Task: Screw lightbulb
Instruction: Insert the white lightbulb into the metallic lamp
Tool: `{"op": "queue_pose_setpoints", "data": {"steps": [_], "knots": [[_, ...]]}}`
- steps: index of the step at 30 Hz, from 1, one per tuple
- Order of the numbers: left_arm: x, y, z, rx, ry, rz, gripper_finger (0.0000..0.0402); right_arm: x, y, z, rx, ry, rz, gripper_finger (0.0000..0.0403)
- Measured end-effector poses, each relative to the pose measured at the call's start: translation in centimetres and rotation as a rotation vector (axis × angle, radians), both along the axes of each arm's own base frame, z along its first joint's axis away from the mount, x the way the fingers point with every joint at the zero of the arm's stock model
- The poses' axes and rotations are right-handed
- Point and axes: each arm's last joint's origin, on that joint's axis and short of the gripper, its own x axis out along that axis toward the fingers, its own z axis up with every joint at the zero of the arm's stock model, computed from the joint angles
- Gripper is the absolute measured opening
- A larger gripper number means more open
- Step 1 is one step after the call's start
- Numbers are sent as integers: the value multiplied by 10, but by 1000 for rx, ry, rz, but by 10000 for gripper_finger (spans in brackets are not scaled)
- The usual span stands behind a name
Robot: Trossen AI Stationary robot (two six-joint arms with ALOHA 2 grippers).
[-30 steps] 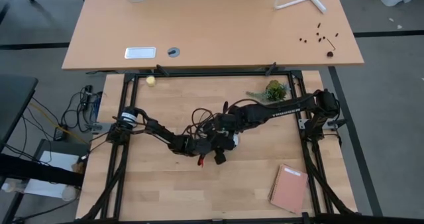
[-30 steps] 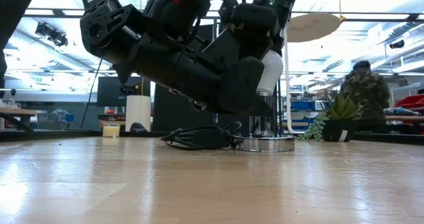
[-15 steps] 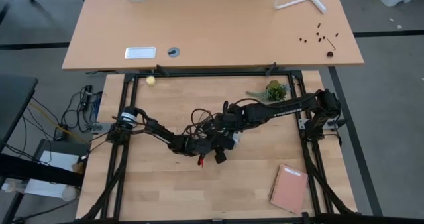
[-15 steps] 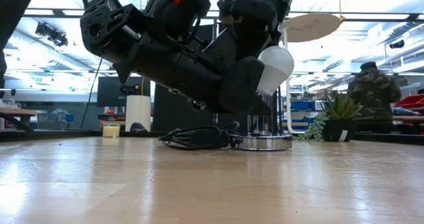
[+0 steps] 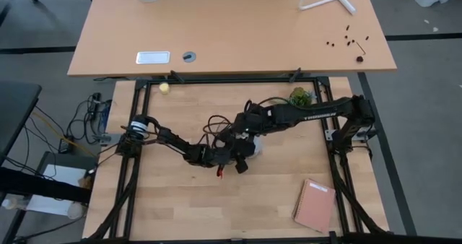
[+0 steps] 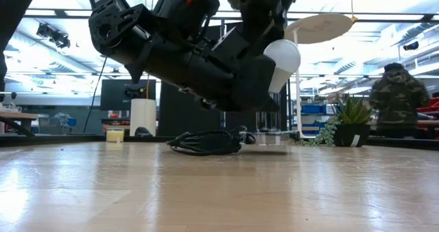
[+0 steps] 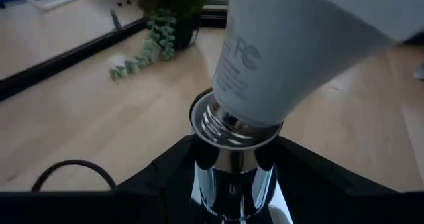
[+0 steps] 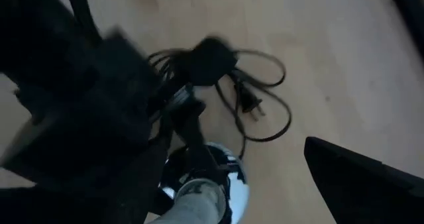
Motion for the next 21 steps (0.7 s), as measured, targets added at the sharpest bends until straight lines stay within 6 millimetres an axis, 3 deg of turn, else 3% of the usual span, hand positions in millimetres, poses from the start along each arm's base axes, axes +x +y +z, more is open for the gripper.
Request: {"op": "queue_pose_setpoints", "data": {"steps": [3, 15, 21], "knots": [[-1, -1, -6, 1, 35, -21, 198, -5, 4, 13, -7, -16, 19, 373], [-2, 1, -8, -7, 68, -6, 198, -30, 18, 23, 17, 56, -35, 372], [-2, 1, -8, -6, 77, -12, 198, -63, 40, 0, 33, 177, -86, 372]]}}
